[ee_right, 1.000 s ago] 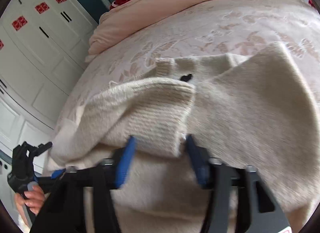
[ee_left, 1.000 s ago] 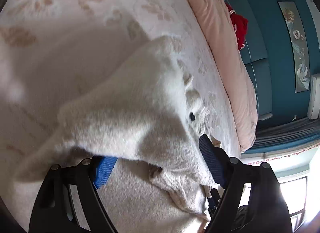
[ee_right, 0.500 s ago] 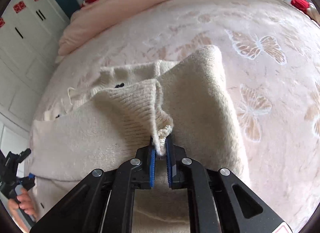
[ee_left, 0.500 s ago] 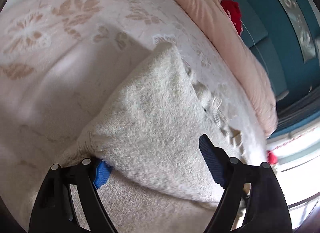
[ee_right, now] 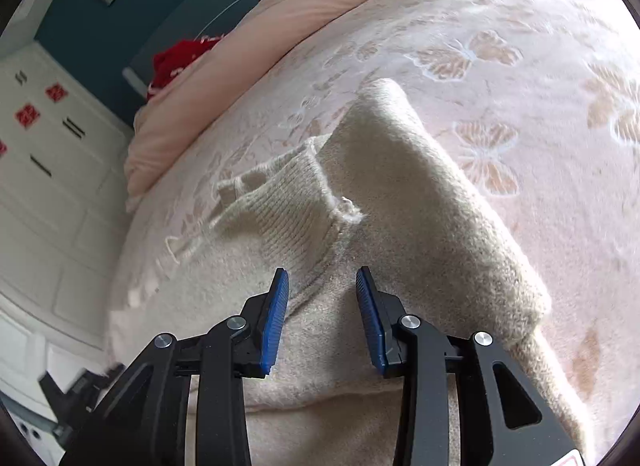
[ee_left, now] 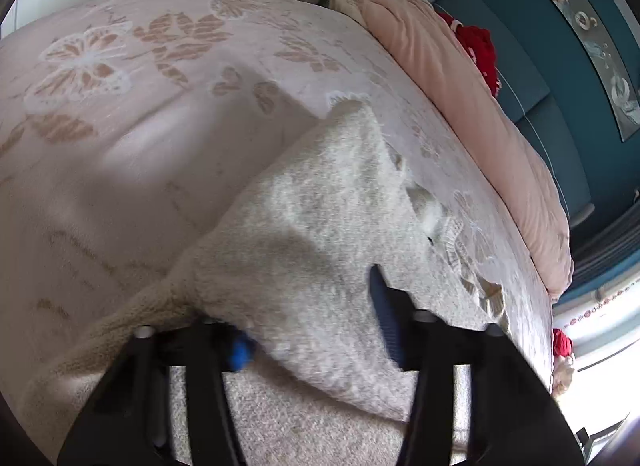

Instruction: Fold small clothes

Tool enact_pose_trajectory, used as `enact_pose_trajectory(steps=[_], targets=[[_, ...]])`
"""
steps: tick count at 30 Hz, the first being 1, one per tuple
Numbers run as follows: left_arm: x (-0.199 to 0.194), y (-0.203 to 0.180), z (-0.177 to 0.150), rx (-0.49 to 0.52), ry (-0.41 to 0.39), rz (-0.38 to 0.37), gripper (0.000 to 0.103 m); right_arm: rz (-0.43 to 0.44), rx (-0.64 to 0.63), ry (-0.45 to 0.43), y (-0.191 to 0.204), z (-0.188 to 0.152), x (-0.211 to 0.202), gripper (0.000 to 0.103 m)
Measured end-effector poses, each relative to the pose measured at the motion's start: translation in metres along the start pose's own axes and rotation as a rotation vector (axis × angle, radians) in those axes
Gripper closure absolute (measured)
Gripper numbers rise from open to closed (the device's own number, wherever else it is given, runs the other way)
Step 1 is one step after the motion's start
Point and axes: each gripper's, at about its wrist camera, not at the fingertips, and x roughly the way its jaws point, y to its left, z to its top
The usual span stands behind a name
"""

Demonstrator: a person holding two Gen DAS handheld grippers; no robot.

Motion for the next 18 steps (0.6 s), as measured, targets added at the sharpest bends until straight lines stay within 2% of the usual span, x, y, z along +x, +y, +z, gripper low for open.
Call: enact_pose_trajectory(steps=[1, 3, 4, 5, 14, 18], targets=[[0.0, 0.004, 0.0, -0.012, 0.001, -0.002, 0.078, 0.01, 0.003, 0.006, -0.001, 0.001, 0.001, 0.068], [0.001, 0.007, 0.002, -0.016, 0.003, -0.004, 0.086, 0.015, -0.013, 0.02, 0.002, 0.004, 0.004, 0.075], [0.0, 0.009, 0.003, -0.013, 0.005, -0.011, 0.089, 0.015, -0.033, 0.03, 0.003, 0.006, 0.006, 0.09], [-0.001, 0.009, 0.003, -0.004, 0.006, -0.014, 0.09, 0.012, -0.048, 0.044, 0.005, 0.008, 0.008, 0.095], [-0.008, 0.005, 0.008, 0.017, 0.003, -0.051, 0.097, 0.044, -0.115, 0.039, 0.015, 0.023, -0.005, 0.099], [-0.024, -0.003, 0.013, 0.048, -0.03, -0.105, 0.097, 0.064, -0.199, -0.052, 0.034, 0.033, -0.039, 0.1]])
